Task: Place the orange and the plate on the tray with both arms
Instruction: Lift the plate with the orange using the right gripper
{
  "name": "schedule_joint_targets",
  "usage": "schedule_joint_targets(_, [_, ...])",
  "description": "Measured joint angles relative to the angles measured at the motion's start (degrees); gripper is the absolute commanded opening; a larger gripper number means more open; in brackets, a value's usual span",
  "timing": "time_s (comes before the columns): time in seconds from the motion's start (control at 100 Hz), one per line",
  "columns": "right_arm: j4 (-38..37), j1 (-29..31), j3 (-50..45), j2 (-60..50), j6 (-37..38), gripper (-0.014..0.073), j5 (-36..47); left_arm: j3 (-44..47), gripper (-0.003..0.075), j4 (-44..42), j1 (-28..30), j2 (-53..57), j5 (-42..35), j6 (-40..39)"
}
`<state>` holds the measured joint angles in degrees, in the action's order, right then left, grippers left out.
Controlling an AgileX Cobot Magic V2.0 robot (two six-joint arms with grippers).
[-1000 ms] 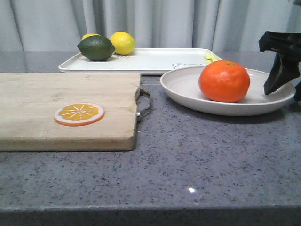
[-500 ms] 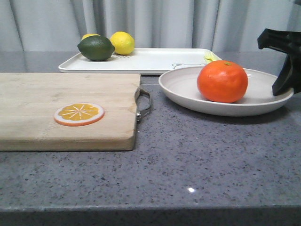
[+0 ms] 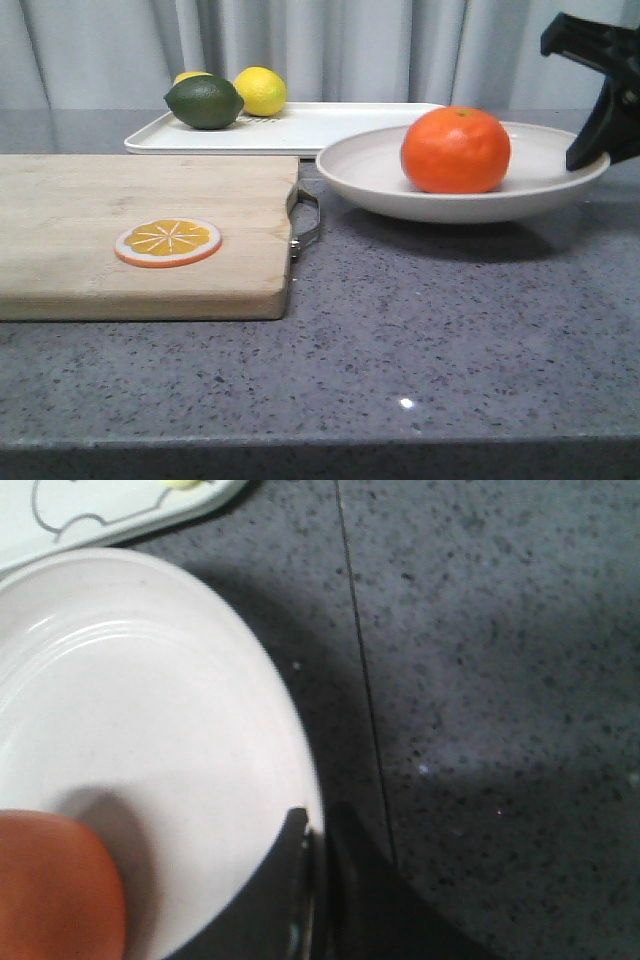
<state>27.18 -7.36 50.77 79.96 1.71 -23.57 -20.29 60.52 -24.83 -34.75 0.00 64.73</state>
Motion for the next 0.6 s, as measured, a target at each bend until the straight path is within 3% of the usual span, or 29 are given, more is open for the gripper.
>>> schedule_joint_targets(0.28, [0.0, 0.0, 14.1, 1.4, -0.4, -0.0100, -3.1, 0.0, 0.0564, 0.0, 0.0, 0.0, 0.0, 0.0])
schedule_joint_targets(0.6, [0.1, 0.0, 33.7, 15.2, -1.7, -0.0100, -7.4, 0.0, 0.0564, 0.0, 0.0, 0.0, 0.0, 0.0])
